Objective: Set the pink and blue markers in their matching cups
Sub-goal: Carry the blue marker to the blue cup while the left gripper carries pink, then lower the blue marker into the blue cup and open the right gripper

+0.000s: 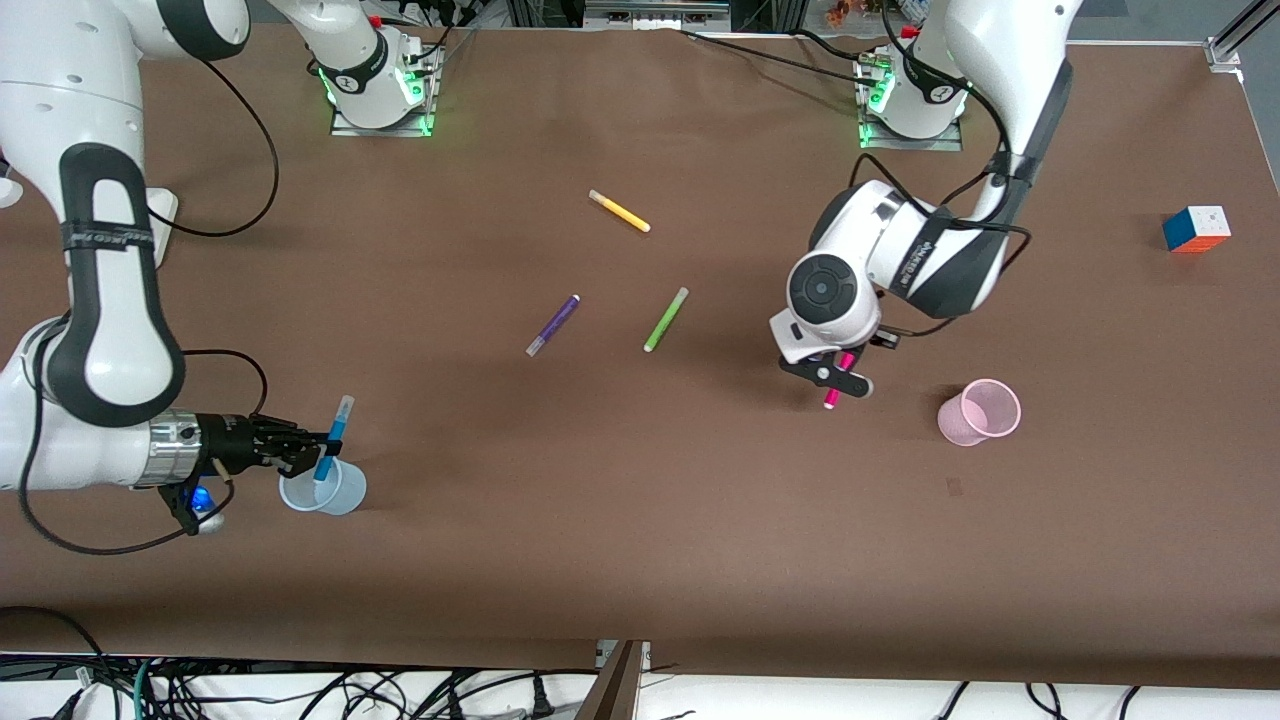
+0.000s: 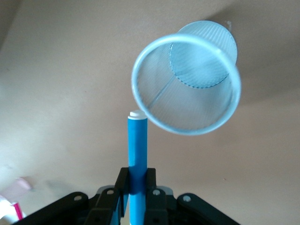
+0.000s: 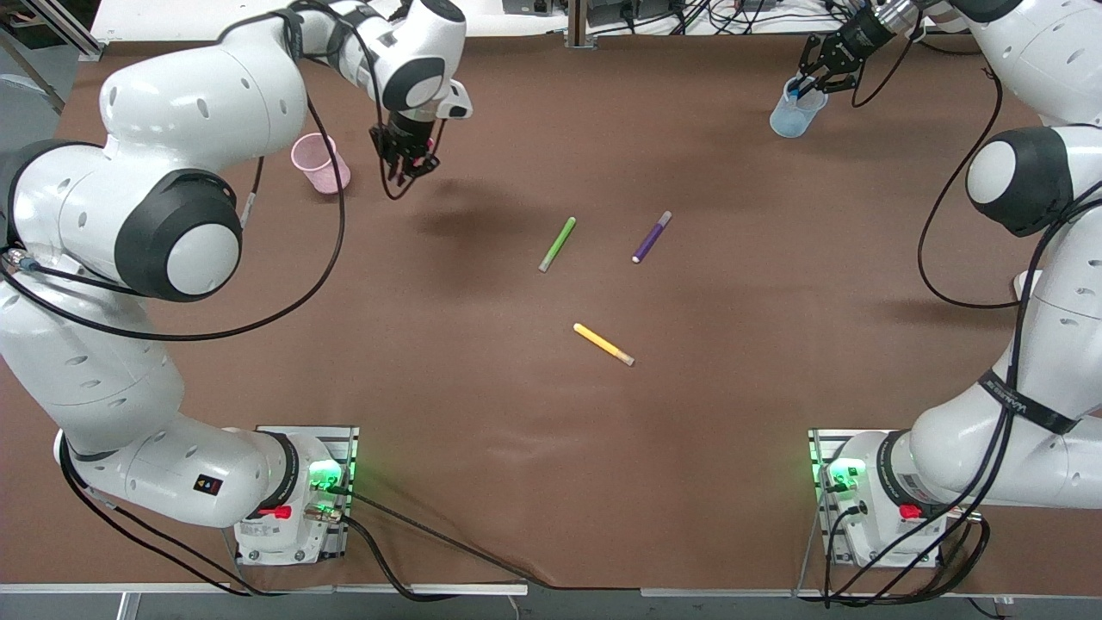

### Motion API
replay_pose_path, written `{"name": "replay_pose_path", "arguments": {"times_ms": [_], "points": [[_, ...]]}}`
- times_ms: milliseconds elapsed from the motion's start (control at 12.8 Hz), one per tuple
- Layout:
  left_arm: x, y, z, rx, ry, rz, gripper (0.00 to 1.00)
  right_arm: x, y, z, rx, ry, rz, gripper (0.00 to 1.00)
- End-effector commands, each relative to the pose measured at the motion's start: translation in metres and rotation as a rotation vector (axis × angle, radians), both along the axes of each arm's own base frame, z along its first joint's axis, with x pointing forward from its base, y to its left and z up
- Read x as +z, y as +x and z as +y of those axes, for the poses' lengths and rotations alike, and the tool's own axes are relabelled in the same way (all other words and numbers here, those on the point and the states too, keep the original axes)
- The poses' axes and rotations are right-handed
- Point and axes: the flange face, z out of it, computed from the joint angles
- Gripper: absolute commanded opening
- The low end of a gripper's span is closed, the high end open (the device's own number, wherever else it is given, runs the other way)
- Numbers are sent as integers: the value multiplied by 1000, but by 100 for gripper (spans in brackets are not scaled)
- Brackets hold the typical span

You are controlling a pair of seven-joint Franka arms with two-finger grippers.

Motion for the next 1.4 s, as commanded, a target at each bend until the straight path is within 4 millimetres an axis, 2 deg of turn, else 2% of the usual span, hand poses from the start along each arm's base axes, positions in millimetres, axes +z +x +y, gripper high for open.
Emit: {"name": "replay_pose_path", "arguments": {"times_ms": [0,156,312,546,702,936,1092,1170,1248,1326], "points": [[25,18,33,-118,69,84,0,-7,3,-12,-31,68,-1,0],[40,27,61,-176,147,145,2,-15,3,-38,-101,116,4,0],[44,35,92,-248,225,201,8,-24,2,-63,-175,193,9,0],[47,46,126,-391,319,285,4,-37,0,-72,-211,232,23,0],[28,52,141,-443,407,333,4,-41,-1,-71,-216,235,34,0],[-10,56,154,-496,515,390,4,-49,-4,-66,-247,291,53,0],[-31,47,148,-513,524,415,4,-55,-6,-65,-252,307,61,0],[-31,48,152,-511,522,413,5,-55,-6,-65,-251,308,59,0],[-33,49,151,-512,521,412,9,-56,-6,-65,-249,306,59,5],[-34,49,151,-510,519,410,67,-56,-6,-65,-253,307,63,83]]}}
